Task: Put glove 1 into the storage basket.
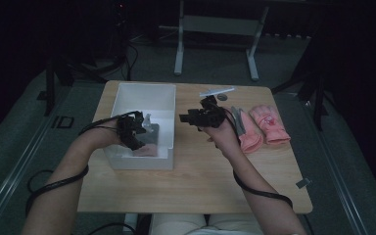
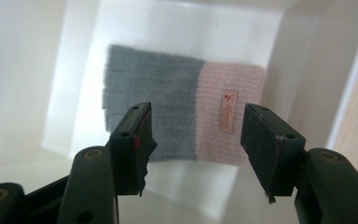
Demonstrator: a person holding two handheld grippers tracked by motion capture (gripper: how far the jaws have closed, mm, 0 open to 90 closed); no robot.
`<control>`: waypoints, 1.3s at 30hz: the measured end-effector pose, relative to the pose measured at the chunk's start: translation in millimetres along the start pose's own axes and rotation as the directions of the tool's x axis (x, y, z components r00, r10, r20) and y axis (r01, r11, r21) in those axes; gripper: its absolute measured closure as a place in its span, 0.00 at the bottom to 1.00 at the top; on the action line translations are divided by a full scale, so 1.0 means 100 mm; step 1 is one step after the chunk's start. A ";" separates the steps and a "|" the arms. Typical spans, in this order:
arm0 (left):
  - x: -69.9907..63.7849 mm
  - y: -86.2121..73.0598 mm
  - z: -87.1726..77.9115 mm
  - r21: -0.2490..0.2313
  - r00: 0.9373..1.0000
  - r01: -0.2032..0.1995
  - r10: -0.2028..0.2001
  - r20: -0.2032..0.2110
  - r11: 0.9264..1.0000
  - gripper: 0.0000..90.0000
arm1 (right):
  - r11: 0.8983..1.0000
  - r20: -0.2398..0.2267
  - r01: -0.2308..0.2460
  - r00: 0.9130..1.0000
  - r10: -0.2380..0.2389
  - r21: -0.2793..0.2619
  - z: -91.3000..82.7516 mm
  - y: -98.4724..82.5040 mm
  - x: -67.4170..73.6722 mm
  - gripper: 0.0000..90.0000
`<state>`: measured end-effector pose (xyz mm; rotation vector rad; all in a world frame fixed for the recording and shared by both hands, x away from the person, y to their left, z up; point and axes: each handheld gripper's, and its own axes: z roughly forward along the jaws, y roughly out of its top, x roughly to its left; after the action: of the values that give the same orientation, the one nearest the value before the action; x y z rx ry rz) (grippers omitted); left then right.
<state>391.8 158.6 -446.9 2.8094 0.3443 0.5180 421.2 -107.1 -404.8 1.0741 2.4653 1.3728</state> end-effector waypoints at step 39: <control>-0.67 1.35 -0.24 -0.365 0.976 0.219 -0.202 0.086 0.905 0.53 | 0.999 0.188 0.026 0.982 -0.019 -0.035 -0.93 -0.85 -0.78 0.62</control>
<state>346.7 18.9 -406.7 2.3774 0.4784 0.4182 395.3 -249.9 -434.5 1.1089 2.3018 1.2435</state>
